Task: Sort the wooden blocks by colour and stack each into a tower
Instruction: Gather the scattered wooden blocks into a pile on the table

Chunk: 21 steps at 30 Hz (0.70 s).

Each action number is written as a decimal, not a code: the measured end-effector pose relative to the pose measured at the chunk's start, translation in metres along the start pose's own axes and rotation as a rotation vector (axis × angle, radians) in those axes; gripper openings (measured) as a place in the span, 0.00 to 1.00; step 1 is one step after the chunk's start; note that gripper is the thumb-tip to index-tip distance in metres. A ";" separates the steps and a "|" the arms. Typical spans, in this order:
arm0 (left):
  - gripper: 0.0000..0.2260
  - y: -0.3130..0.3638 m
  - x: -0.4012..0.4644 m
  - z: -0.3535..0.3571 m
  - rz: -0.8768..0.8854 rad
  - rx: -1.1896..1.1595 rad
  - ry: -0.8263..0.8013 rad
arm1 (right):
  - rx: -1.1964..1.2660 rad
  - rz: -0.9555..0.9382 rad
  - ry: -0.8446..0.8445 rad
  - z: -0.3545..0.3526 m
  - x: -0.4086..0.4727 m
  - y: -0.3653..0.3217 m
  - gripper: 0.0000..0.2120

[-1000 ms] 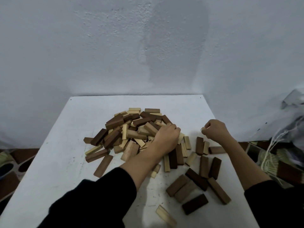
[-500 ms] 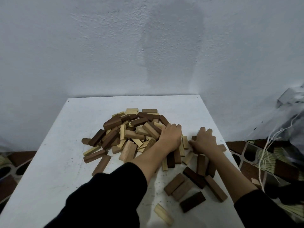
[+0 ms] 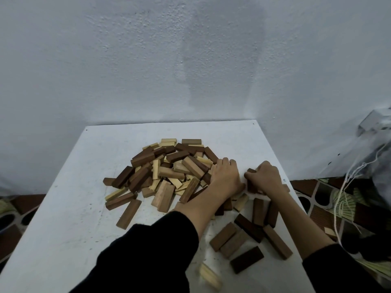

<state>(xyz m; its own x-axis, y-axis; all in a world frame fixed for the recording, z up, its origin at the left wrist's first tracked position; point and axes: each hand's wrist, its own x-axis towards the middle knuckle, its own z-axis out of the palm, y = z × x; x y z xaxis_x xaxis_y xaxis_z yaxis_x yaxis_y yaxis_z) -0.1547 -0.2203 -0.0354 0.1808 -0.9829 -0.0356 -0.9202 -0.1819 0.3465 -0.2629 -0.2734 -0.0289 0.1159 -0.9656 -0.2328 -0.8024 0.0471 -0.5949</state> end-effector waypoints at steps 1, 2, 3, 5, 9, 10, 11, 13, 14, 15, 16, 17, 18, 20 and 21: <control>0.22 0.001 0.000 0.000 -0.009 -0.026 -0.001 | 0.020 -0.007 0.006 0.000 0.002 0.002 0.18; 0.22 0.002 0.000 0.001 -0.016 -0.046 0.000 | 0.033 -0.013 0.014 0.000 0.003 0.003 0.19; 0.22 0.002 0.000 0.001 -0.023 -0.060 0.005 | 0.044 -0.021 0.023 0.000 0.003 0.004 0.20; 0.21 0.003 0.000 0.004 -0.031 -0.073 0.020 | 0.064 -0.031 0.028 0.000 0.003 0.005 0.18; 0.20 0.006 0.000 0.010 -0.059 -0.098 0.061 | 0.112 -0.022 0.039 -0.003 0.001 0.004 0.15; 0.20 0.007 -0.001 0.011 -0.063 -0.107 0.062 | 0.122 -0.021 0.049 -0.004 0.000 0.003 0.15; 0.20 0.008 -0.001 0.011 -0.066 -0.122 0.056 | 0.126 -0.021 0.059 -0.005 0.000 0.002 0.16; 0.21 0.008 -0.001 0.011 -0.071 -0.148 0.038 | 0.122 -0.032 0.072 -0.007 -0.001 0.001 0.18; 0.22 0.008 -0.002 0.011 -0.071 -0.153 0.037 | 0.116 -0.039 0.074 -0.007 -0.001 0.001 0.18; 0.22 0.008 -0.002 0.011 -0.071 -0.157 0.041 | 0.113 -0.043 0.075 -0.008 -0.001 0.001 0.17; 0.22 0.008 -0.002 0.011 -0.070 -0.159 0.045 | 0.117 -0.042 0.073 -0.008 -0.002 0.001 0.17; 0.23 0.008 -0.003 0.011 -0.070 -0.160 0.044 | 0.125 -0.046 0.070 -0.009 -0.002 0.001 0.16; 0.24 0.009 -0.004 0.011 -0.067 -0.163 0.039 | 0.133 -0.047 0.066 -0.009 -0.001 0.001 0.14; 0.23 0.009 -0.006 0.011 -0.054 -0.192 0.021 | 0.140 -0.050 0.049 -0.009 -0.001 0.001 0.13; 0.22 0.008 -0.006 0.011 -0.044 -0.212 0.009 | 0.142 -0.054 0.041 -0.009 0.000 0.001 0.13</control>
<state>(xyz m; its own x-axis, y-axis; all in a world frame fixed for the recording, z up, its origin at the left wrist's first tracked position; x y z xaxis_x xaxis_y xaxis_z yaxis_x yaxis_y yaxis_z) -0.1671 -0.2159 -0.0425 0.2236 -0.9735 -0.0469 -0.8182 -0.2136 0.5338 -0.2690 -0.2754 -0.0225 0.1301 -0.9771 -0.1681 -0.7044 0.0282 -0.7092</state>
